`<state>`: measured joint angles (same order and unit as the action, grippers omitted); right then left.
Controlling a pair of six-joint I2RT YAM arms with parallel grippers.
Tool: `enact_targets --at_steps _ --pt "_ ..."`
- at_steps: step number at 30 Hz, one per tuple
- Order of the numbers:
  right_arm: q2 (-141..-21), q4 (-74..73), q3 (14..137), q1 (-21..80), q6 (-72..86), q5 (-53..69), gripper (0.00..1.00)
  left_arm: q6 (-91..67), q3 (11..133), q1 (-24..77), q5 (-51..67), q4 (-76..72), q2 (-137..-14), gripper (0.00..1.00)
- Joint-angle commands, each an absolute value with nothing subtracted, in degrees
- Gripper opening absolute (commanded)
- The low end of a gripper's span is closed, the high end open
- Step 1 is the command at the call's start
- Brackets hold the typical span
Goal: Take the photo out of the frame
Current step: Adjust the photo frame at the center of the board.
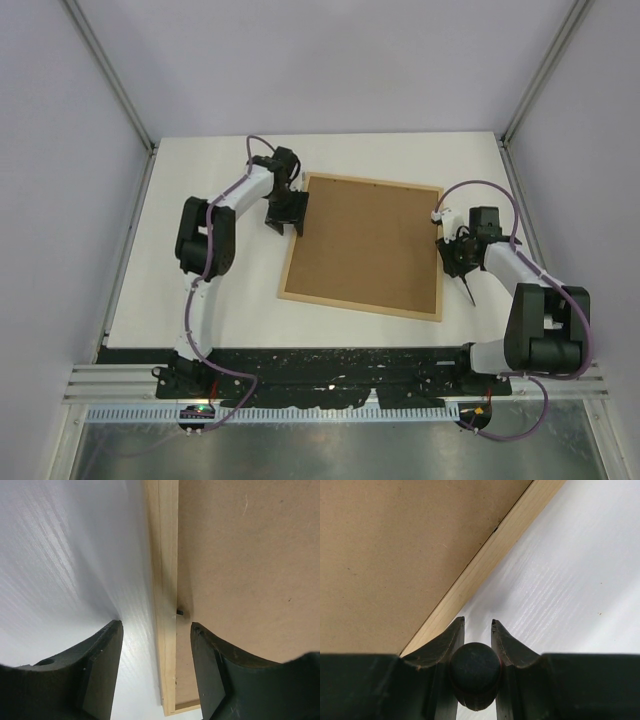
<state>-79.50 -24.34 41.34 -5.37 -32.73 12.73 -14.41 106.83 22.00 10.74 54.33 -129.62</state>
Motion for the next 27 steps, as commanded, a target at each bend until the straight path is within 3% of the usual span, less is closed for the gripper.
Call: enact_targets --at_steps 1,19,27 --pt "-76.6 -23.0 40.8 -5.1 -32.1 14.3 0.08 -13.7 109.6 22.7 7.3 56.7 -130.0 0.58" --pt "-73.6 -23.9 40.4 -4.9 -32.2 17.0 0.08 -15.0 113.6 25.0 5.4 57.1 -132.2 0.51" --pt "-72.7 -24.3 40.3 -4.7 -32.3 17.5 0.08 -14.9 114.8 25.6 3.9 57.4 -132.8 0.39"
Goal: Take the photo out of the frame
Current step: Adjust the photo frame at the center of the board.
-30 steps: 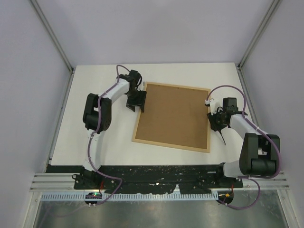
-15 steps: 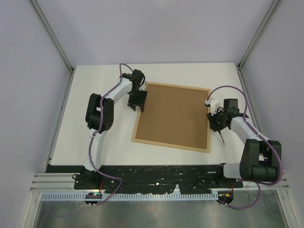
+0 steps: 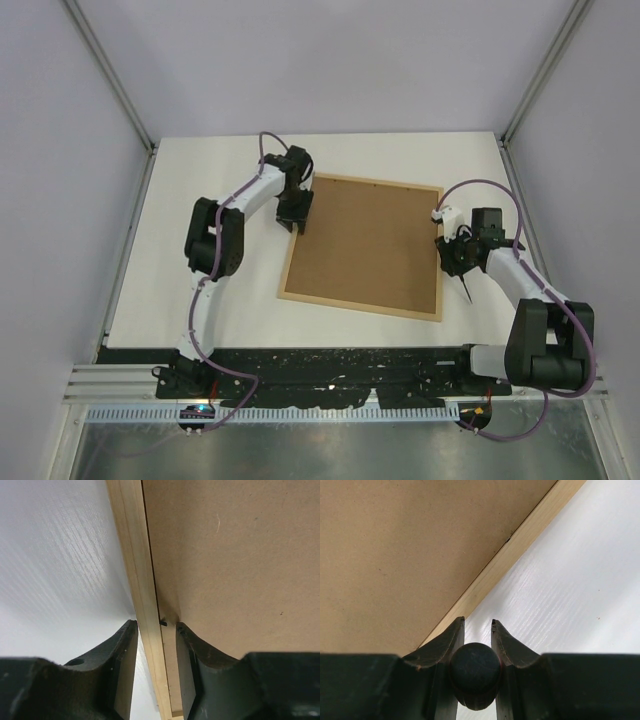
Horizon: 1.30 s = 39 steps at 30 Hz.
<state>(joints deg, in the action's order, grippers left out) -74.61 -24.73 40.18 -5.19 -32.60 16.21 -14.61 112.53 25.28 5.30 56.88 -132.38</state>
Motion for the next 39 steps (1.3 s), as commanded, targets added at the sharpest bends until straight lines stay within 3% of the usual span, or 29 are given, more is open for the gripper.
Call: enact_targets --at_steps 1,14,21,33,34,37,39 --pt "-72.7 -24.3 40.3 -4.7 -32.3 17.5 0.08 -14.9 114.8 25.5 3.9 57.4 -132.8 0.38" --pt "-71.6 -25.0 40.5 -4.1 -32.5 18.4 0.08 -14.7 115.8 26.0 2.5 57.6 -133.2 0.29" --pt "-72.0 -24.7 40.1 -4.0 -33.0 18.1 0.08 -14.8 113.2 25.6 5.4 56.1 -131.8 0.0" --pt "-73.5 -24.3 40.3 -4.0 -33.3 17.3 0.08 -18.8 98.8 20.5 19.0 43.2 -123.7 0.0" --pt "-73.7 -24.3 40.3 -4.0 -33.3 17.3 0.08 -19.0 98.1 20.3 19.6 42.5 -123.1 0.03" --pt "-74.3 -24.1 40.5 -4.0 -33.1 17.3 0.08 -19.1 97.1 19.8 20.5 40.9 -120.9 0.33" --pt "-74.8 -23.7 40.7 -4.0 -33.1 17.1 0.08 -18.5 98.0 19.8 19.5 40.6 -120.1 0.45"
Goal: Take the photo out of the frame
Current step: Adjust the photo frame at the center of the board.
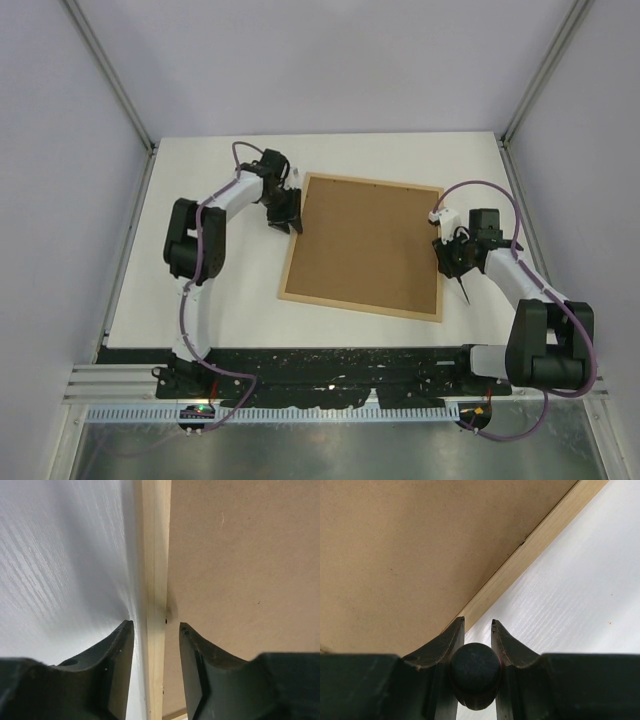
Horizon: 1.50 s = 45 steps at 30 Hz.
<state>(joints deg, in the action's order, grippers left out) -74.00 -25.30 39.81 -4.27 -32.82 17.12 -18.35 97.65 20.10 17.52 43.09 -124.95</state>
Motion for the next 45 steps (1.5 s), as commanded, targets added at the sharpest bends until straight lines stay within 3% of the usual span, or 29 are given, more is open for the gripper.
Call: enact_targets --at_steps 1,14,26,31,39,45 --pt "-75.3 -23.6 40.6 -4.0 -33.1 16.8 0.08 -18.4 98.8 19.8 18.7 40.9 -120.0 0.48" --pt "-76.4 -19.3 41.2 -4.1 -32.7 10.6 0.08 -16.8 123.5 21.2 10.4 54.0 -135.4 0.61" --pt "-80.9 -18.0 46.8 -4.2 -33.9 10.2 0.08 -15.3 130.3 23.2 4.0 57.4 -139.9 0.68" --pt "-86.4 -14.2 48.0 -4.7 -32.1 7.4 0.08 -14.9 127.7 24.6 4.4 57.5 -139.5 0.61" --pt "-93.3 -11.4 52.5 -5.9 -29.6 5.4 0.08 -15.2 119.0 26.4 6.1 57.0 -135.1 0.34" --pt "-93.0 -14.9 53.9 -5.9 -29.8 9.6 0.08 -14.7 111.4 28.4 8.0 57.2 -132.2 0.27"
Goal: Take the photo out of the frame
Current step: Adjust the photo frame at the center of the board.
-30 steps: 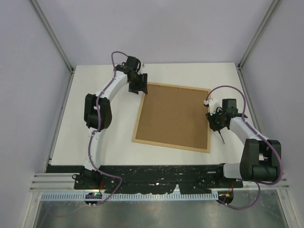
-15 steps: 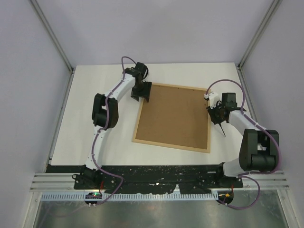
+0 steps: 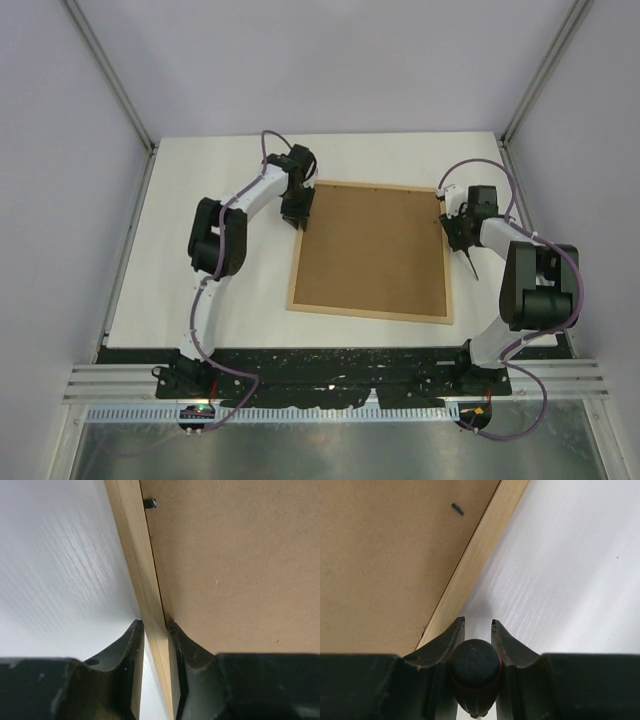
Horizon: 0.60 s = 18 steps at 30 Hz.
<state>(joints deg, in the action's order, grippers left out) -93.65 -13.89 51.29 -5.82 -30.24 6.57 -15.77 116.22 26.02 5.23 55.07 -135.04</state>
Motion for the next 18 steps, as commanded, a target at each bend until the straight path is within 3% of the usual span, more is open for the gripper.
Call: enact_targets --at_steps 1,9,11,14,18 --pt "-92.5 -15.4 53.8 -5.9 -30.3 10.1 0.08 -14.6 110.6 28.8 8.1 57.9 -131.7 0.25" --pt "-87.3 -19.2 50.0 -5.4 -33.0 14.3 0.08 -14.8 102.2 30.7 10.4 55.6 -126.7 0.25" --pt "-86.5 -19.5 49.3 -5.2 -33.9 14.7 0.08 -14.3 102.3 30.5 9.3 55.5 -125.5 0.33" --pt "-86.0 -19.7 49.1 -5.2 -34.5 14.5 0.08 -13.5 106.2 29.4 5.7 55.5 -125.3 0.53" --pt "-86.5 -19.7 49.0 -5.1 -34.5 14.9 0.08 -13.7 115.9 26.2 2.6 57.5 -129.4 0.6"
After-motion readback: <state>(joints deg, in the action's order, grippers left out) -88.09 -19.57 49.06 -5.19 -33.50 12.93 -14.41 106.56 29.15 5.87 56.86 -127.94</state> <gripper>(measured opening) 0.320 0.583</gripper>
